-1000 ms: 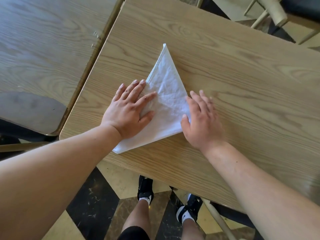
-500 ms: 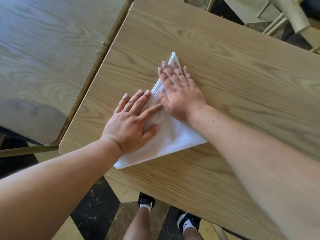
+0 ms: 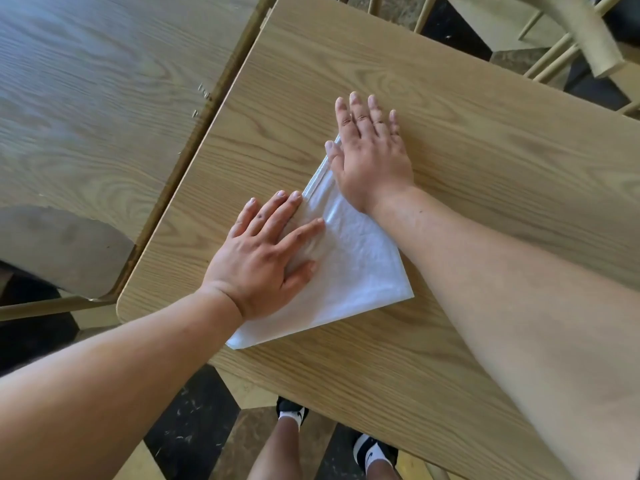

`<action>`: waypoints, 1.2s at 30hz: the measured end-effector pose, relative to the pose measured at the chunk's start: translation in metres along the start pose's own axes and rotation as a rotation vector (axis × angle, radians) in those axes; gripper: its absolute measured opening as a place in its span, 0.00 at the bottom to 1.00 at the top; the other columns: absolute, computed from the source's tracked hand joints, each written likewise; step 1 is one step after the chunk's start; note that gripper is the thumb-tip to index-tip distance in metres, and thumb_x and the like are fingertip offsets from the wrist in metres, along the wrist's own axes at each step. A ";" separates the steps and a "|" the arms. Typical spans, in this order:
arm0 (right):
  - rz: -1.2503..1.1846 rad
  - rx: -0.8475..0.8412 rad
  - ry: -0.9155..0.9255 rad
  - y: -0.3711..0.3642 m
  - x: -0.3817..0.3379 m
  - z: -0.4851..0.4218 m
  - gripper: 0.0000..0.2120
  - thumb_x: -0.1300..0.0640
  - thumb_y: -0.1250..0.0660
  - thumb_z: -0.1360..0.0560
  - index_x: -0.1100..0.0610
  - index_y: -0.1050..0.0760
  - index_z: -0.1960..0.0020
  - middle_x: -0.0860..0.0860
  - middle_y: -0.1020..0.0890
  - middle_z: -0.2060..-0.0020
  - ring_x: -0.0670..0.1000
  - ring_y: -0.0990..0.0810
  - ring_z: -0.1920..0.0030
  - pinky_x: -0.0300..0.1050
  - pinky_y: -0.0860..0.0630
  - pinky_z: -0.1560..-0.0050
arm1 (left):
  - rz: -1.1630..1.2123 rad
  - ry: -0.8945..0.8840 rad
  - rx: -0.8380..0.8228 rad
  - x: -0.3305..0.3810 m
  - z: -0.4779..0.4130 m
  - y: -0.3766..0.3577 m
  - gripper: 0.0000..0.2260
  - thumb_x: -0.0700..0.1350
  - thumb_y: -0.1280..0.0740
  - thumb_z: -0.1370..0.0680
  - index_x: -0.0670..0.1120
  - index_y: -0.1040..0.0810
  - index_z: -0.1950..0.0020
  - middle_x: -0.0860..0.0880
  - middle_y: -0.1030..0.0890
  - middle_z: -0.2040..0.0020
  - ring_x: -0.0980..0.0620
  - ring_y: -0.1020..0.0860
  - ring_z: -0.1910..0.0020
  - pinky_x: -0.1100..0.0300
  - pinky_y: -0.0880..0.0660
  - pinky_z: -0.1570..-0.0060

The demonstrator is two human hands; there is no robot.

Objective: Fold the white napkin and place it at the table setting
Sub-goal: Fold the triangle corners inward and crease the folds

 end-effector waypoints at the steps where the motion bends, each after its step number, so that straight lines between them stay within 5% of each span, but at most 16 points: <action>1: -0.035 0.057 -0.001 0.004 -0.003 0.010 0.31 0.45 0.50 0.14 0.58 0.49 0.15 0.58 0.44 0.16 0.61 0.49 0.16 0.62 0.54 0.17 | 0.000 0.000 0.001 0.000 0.000 0.000 0.28 0.64 0.41 0.18 0.58 0.32 0.18 0.44 0.40 0.14 0.42 0.43 0.15 0.38 0.47 0.17; 5: -0.250 0.266 0.014 0.014 -0.022 0.090 0.30 0.53 0.38 0.19 0.63 0.36 0.20 0.62 0.31 0.22 0.66 0.36 0.20 0.66 0.41 0.20 | -0.011 -0.011 0.017 0.000 0.000 0.000 0.28 0.62 0.39 0.18 0.57 0.32 0.18 0.44 0.39 0.15 0.42 0.42 0.15 0.37 0.46 0.18; 12: -0.139 0.208 0.103 -0.005 -0.031 0.219 0.22 0.53 0.32 0.21 0.57 0.22 0.29 0.59 0.21 0.31 0.64 0.25 0.28 0.63 0.30 0.28 | 0.035 0.058 0.013 0.006 0.006 0.010 0.28 0.64 0.37 0.21 0.53 0.26 0.23 0.43 0.30 0.19 0.39 0.34 0.20 0.39 0.40 0.20; 17: -0.060 0.156 0.124 -0.005 -0.011 0.241 0.13 0.53 0.33 0.20 0.55 0.17 0.39 0.58 0.19 0.36 0.62 0.22 0.35 0.60 0.24 0.35 | -0.023 0.240 0.047 0.016 0.016 0.023 0.25 0.65 0.34 0.24 0.53 0.21 0.32 0.44 0.24 0.36 0.36 0.26 0.37 0.41 0.28 0.38; 21: -0.045 0.103 0.097 -0.001 0.008 0.239 0.13 0.56 0.31 0.22 0.55 0.17 0.39 0.59 0.20 0.33 0.63 0.23 0.32 0.61 0.24 0.34 | 0.146 0.432 -0.039 0.032 0.020 0.025 0.21 0.60 0.30 0.22 0.54 0.23 0.32 0.46 0.27 0.35 0.41 0.25 0.40 0.48 0.24 0.44; 25: -0.016 0.107 0.051 0.003 0.028 0.240 0.13 0.63 0.30 0.26 0.57 0.16 0.42 0.60 0.20 0.31 0.64 0.23 0.30 0.63 0.26 0.30 | 0.221 0.448 -0.119 0.059 0.031 0.027 0.16 0.60 0.31 0.22 0.55 0.25 0.37 0.50 0.28 0.39 0.45 0.22 0.55 0.50 0.21 0.57; 31: 0.051 0.160 -0.020 0.017 0.055 0.243 0.15 0.66 0.30 0.28 0.59 0.18 0.42 0.60 0.19 0.33 0.67 0.25 0.28 0.67 0.29 0.27 | 0.243 0.255 -0.121 0.082 0.045 0.025 0.15 0.58 0.32 0.22 0.54 0.23 0.38 0.51 0.22 0.44 0.44 0.20 0.48 0.48 0.19 0.51; 36: -0.012 0.156 0.354 0.012 -0.002 0.280 0.21 0.55 0.25 0.29 0.56 0.20 0.37 0.58 0.18 0.37 0.64 0.21 0.33 0.63 0.24 0.31 | 0.043 0.055 0.121 0.054 0.038 0.024 0.16 0.50 0.35 0.19 0.49 0.20 0.33 0.43 0.24 0.27 0.37 0.27 0.28 0.37 0.29 0.28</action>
Point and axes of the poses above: each hand's wrist, its own z-axis away from the middle knuckle, its own y-axis out of the back of the hand, x = y × z, the point moved 5 cm from there along -z, towards the middle knuckle
